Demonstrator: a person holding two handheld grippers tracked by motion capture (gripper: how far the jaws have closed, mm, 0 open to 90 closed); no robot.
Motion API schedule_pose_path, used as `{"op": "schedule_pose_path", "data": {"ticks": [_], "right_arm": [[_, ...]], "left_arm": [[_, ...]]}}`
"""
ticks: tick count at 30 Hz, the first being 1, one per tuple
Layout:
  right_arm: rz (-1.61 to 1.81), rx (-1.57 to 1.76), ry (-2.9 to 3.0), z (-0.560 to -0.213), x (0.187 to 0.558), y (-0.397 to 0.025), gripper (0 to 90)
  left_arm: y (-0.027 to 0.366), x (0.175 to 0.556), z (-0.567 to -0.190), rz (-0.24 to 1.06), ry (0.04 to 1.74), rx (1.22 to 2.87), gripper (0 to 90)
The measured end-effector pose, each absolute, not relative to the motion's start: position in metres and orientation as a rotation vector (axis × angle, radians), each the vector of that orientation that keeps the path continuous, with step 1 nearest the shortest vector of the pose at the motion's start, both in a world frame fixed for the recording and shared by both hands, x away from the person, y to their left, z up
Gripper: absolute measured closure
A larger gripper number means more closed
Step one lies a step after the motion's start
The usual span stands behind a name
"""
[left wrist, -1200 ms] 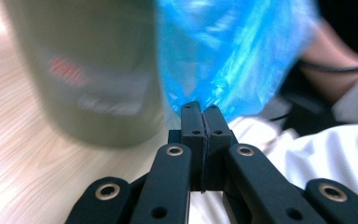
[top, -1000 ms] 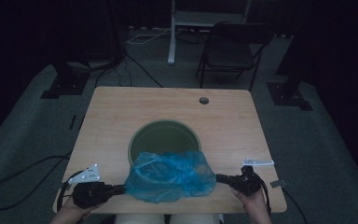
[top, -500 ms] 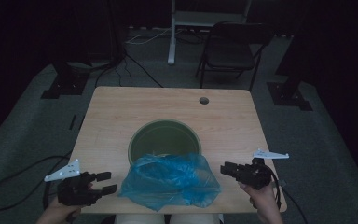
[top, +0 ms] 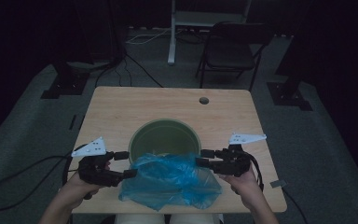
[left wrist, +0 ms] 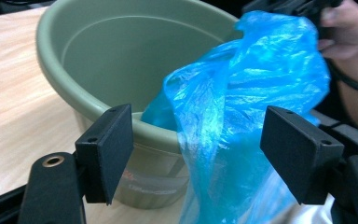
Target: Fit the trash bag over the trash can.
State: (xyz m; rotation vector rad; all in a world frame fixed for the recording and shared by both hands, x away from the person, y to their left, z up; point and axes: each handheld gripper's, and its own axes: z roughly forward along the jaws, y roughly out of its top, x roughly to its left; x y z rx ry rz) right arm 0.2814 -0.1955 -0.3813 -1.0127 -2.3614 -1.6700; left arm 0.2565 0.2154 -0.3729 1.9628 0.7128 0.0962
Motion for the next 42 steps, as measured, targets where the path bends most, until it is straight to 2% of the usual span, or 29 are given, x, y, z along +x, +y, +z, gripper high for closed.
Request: {"op": "schedule_pose_path", "data": {"ticks": [2, 3, 5, 7, 12, 14, 23, 24, 25, 26, 27, 29, 32, 35, 37, 38, 41, 42], "right_arm": [[-1.670, -1.007, -2.357, -0.382, 0.281, -0.198, 61.6], [-1.665, -1.009, -2.373, -0.383, 0.280, -0.199, 69.2], [-1.662, -1.003, -2.394, -0.383, 0.279, -0.199, 78.6], [-1.662, -1.001, -2.402, -0.383, 0.279, -0.200, 89.5], [-1.703, -0.990, -2.422, -0.375, 0.278, -0.196, 90.0], [-1.715, -0.984, -2.428, -0.370, 0.279, -0.196, 90.0], [-1.769, -0.963, -2.375, -0.361, 0.279, -0.199, 90.0], [-1.775, -0.973, -2.383, -0.361, 0.278, -0.199, 89.3], [-1.790, -0.980, -2.375, -0.362, 0.277, -0.200, 70.9], [-1.800, -0.988, -2.339, -0.363, 0.276, -0.201, 59.8], [-1.785, -0.980, -2.323, -0.365, 0.277, -0.202, 57.7], [-1.762, -0.982, -2.318, -0.369, 0.275, -0.204, 47.5], [-1.711, -0.996, -2.308, -0.381, 0.274, -0.209, 41.4], [-1.639, -0.999, -2.244, -0.398, 0.276, -0.214, 40.8], [-1.592, -0.953, -2.226, -0.406, 0.275, -0.215, 48.6], [-1.572, -0.931, -2.226, -0.408, 0.274, -0.214, 56.3], [-1.570, -0.902, -2.261, -0.409, 0.272, -0.214, 89.7], [-1.578, -0.903, -2.277, -0.407, 0.272, -0.215, 89.8]], "left_arm": [[0.216, 0.256, -0.373, 0.121, 0.725, 1.955, 35.7], [0.218, 0.256, -0.374, 0.117, 0.726, 1.952, 39.9], [0.220, 0.254, -0.375, 0.134, 0.736, 1.959, 53.5], [0.221, 0.252, -0.376, 0.153, 0.732, 1.979, 60.5], [0.220, 0.249, -0.375, 0.147, 0.694, 1.992, 86.6], [0.220, 0.248, -0.372, 0.147, 0.684, 1.990, 90.0], [0.222, 0.244, -0.358, 0.166, 0.649, 1.947, 90.0], [0.224, 0.245, -0.358, 0.177, 0.666, 1.936, 90.0], [0.225, 0.246, -0.358, 0.178, 0.678, 1.929, 90.0], [0.226, 0.247, -0.358, 0.169, 0.671, 1.925, 90.0], [0.228, 0.247, -0.358, 0.172, 0.686, 1.909, 90.0], [0.230, 0.248, -0.359, 0.181, 0.692, 1.906, 90.0], [0.234, 0.249, -0.360, 0.179, 0.707, 1.889, 90.0], [0.236, 0.250, -0.361, 0.168, 0.719, 1.873, 90.0], [0.237, 0.250, -0.362, 0.150, 0.713, 1.869, 90.0], [0.237, 0.251, -0.363, 0.159, 0.724, 1.867, 90.0], [0.237, 0.253, -0.363, 0.154, 0.728, 1.862, 90.0], [0.238, 0.254, -0.363, 0.152, 0.723, 1.862, 90.0]]}}
